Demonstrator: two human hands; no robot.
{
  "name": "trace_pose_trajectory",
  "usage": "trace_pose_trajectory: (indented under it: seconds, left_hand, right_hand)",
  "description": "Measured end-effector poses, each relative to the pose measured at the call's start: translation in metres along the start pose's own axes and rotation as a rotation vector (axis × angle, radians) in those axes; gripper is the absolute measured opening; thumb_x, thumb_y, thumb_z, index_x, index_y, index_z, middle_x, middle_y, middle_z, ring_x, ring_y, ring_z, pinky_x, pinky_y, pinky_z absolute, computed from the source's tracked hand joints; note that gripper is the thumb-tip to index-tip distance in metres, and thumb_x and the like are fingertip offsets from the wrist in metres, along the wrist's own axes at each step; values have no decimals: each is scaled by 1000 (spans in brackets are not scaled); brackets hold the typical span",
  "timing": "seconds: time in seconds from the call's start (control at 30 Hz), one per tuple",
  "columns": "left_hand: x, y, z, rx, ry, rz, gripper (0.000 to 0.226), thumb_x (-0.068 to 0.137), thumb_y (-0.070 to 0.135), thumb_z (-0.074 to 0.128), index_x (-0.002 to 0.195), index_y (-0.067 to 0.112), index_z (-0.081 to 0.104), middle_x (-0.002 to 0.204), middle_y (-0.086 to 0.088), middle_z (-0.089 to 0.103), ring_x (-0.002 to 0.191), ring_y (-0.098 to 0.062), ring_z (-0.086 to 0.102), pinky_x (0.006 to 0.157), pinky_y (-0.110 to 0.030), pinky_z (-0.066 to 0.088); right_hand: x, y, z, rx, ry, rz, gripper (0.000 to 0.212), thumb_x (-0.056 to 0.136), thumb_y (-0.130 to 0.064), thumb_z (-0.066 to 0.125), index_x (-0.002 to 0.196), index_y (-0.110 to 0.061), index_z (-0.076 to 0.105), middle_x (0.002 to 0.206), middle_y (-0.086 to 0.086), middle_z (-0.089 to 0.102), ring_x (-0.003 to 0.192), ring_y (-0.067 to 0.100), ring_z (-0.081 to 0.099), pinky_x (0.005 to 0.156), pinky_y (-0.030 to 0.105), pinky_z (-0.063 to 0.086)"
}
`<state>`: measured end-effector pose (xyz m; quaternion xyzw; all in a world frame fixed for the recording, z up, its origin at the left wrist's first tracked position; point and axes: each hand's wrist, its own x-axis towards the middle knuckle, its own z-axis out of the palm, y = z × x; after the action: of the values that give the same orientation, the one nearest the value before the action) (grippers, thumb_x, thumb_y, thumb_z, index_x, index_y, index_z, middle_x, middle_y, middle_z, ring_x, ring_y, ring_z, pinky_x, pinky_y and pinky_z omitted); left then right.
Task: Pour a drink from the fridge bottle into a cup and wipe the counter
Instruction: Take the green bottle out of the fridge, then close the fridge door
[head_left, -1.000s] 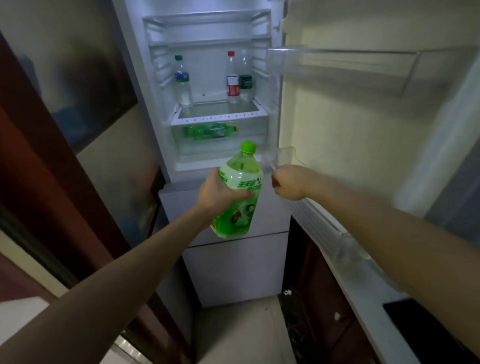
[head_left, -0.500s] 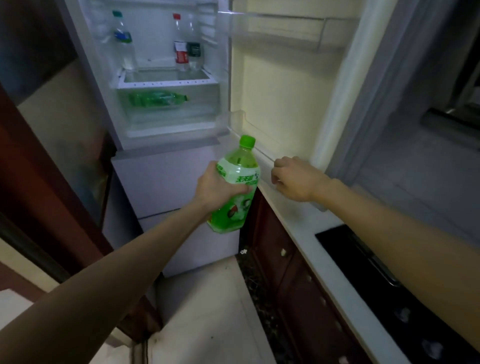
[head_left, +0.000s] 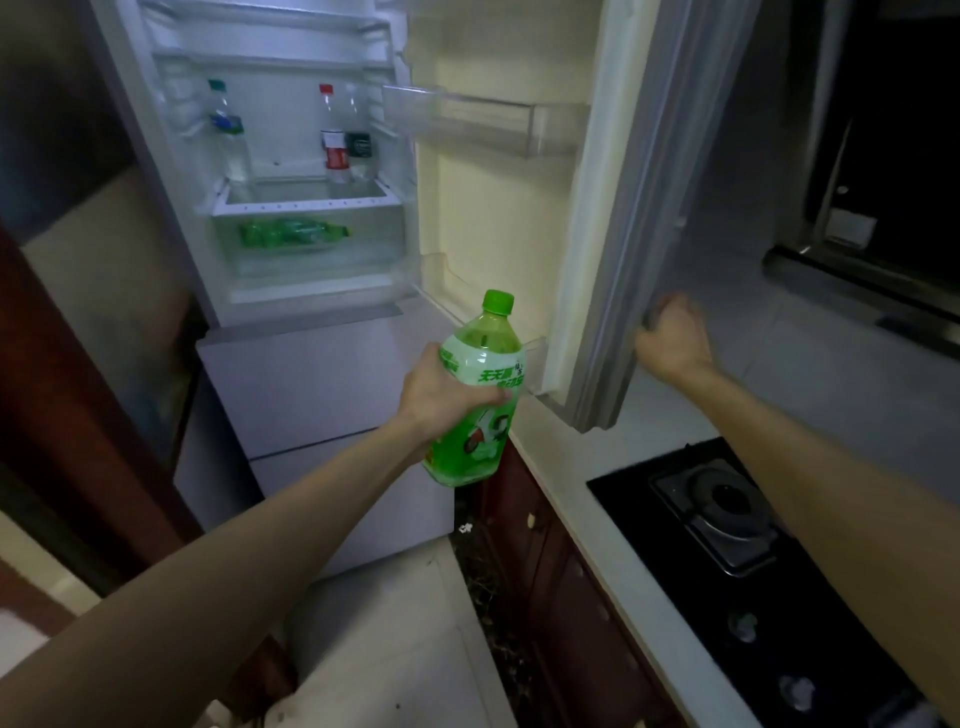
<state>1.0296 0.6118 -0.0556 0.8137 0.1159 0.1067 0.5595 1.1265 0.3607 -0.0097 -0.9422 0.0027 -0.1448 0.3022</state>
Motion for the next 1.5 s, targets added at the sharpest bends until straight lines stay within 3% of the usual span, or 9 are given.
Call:
trace_pose_trajectory:
  seconds: [0.27,0.4,0.63,0.83,0.97,1.03,1.13,1.33,1.5]
  left_hand:
    - [-19,11,4,4,96,-19,74,54,31,95,114,18,53,106,4,66,88,-7,62,64,-21,49]
    - [-26,10,-1,38,165,-23,76,52,33,95,113,18,52,108,2,66,96,-17,65,83,-38,57]
    - [-32,-4,-11,34,245,-82,81,48,36,95,114,15,54,107,-1,68,95,-19,67,84,-43,59]
    - [-38,-15,-37,63,296,-93,75,49,38,95,111,17,58,104,2,71,94,-18,69,83,-41,60]
    - [-44,-21,-67,85,409,-95,60,59,33,93,109,18,64,94,11,69,80,1,63,57,-6,45]
    - [-46,-27,-85,118,453,-101,53,60,33,91,104,20,67,84,16,66,74,7,58,50,-2,41]
    - [-46,-43,-114,150,522,-145,75,44,54,88,108,25,65,98,10,71,92,-11,67,71,-20,50]
    - [-37,-71,-174,179,560,-160,74,57,40,93,118,19,56,106,8,62,98,-12,58,81,-25,42]
    - [-10,-95,-214,173,581,-176,78,59,40,92,122,17,53,106,8,60,97,-12,55,78,-26,41]
  right_hand:
    - [13,-5,-5,497,-92,102,75,92,-15,55,154,-16,13,153,5,36,136,28,40,110,35,36]
    - [20,2,3,527,-31,131,62,88,-11,59,145,-11,35,143,7,47,126,28,49,101,34,43]
    - [7,-21,19,444,165,81,25,90,-24,54,108,-10,64,107,12,69,104,31,62,85,35,47]
    - [-19,-71,28,270,266,-462,22,91,-25,48,84,-11,63,82,13,66,75,31,62,61,35,45]
    - [-40,-128,36,-32,219,-1093,27,86,-25,51,110,-14,59,95,10,56,77,27,57,62,33,44]
    - [-47,-158,48,-241,173,-1244,26,81,-21,57,105,-11,61,95,14,55,78,33,57,59,35,38]
    - [-56,-201,71,-421,134,-1313,13,74,-15,61,85,-8,64,92,15,55,79,34,57,60,35,26]
    - [-61,-269,121,-412,68,-1303,53,86,-13,51,139,-17,45,117,15,50,108,33,48,77,40,40]
    - [-56,-324,161,-452,25,-1289,61,88,-13,49,146,-22,34,123,13,45,116,30,43,80,40,40]
